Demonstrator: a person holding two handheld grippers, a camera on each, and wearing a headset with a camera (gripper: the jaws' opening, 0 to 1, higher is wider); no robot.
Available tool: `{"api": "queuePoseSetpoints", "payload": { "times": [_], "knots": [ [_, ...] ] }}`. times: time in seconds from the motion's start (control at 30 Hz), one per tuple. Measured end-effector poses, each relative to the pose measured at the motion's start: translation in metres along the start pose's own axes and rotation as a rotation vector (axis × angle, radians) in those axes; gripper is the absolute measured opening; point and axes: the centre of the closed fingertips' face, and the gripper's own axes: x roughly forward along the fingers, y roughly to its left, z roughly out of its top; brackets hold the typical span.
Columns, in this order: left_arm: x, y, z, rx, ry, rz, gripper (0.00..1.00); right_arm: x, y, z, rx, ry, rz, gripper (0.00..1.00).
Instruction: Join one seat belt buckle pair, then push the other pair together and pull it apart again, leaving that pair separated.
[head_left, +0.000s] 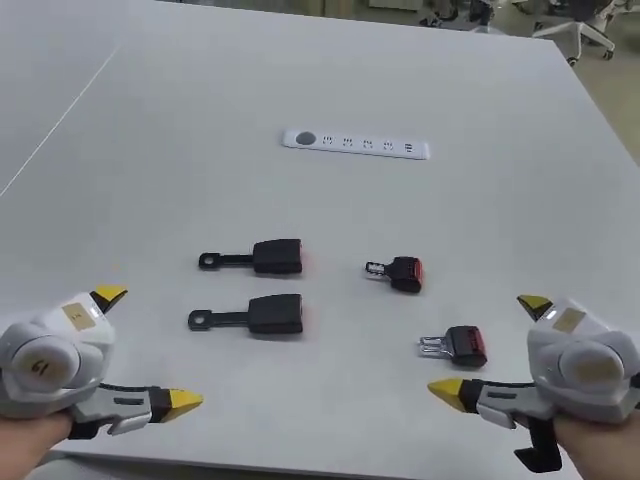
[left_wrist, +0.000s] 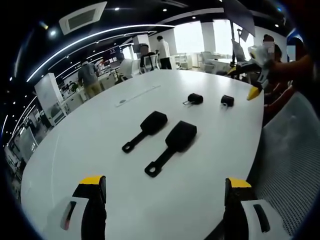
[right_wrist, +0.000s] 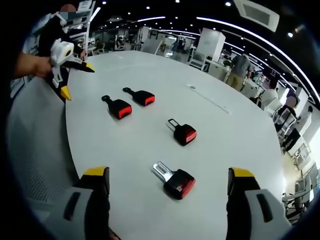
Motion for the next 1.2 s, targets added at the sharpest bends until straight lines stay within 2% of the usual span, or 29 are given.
{"api": "queuePoseSetpoints", "payload": {
  "times": [0.1, 0.43, 0.57, 0.63, 0.7, 1.0, 1.07, 1.2],
  "knots": [
    [0.001, -0.002, -0.001, 0.002, 0.007, -0.005, 1.00, 0.001, -0.001, 0.001, 0.006, -0.005, 0.000, 1.00],
    [-0.001, 0.006, -0.001, -0.014, 0.005, 0.020, 1.00, 0.003, -0.002, 0.003, 0.009, -0.008, 0.002, 1.00],
    [0.002, -0.002, -0.003, 0.004, 0.016, -0.010, 1.00, 0.004, -0.004, 0.001, 0.016, -0.004, -0.001, 1.00],
    [0.002, -0.004, -0.002, 0.017, 0.018, -0.013, 1.00, 0.003, -0.007, 0.002, 0.045, -0.009, -0.003, 1.00],
    [0.002, -0.003, 0.000, 0.013, 0.011, -0.010, 1.00, 0.001, -0.009, 0.006, 0.076, -0.027, -0.006, 1.00],
    [-0.002, 0.005, -0.001, -0.004, 0.001, 0.024, 0.99, 0.001, -0.007, 0.011, 0.055, -0.023, 0.006, 0.98],
    [-0.004, 0.007, 0.001, -0.001, -0.008, 0.031, 0.97, 0.002, -0.004, 0.008, 0.049, -0.005, 0.018, 0.98],
    [-0.006, 0.011, 0.005, 0.008, -0.022, 0.053, 0.94, 0.001, 0.000, 0.010, 0.026, -0.013, 0.030, 0.98]
  ]
}}
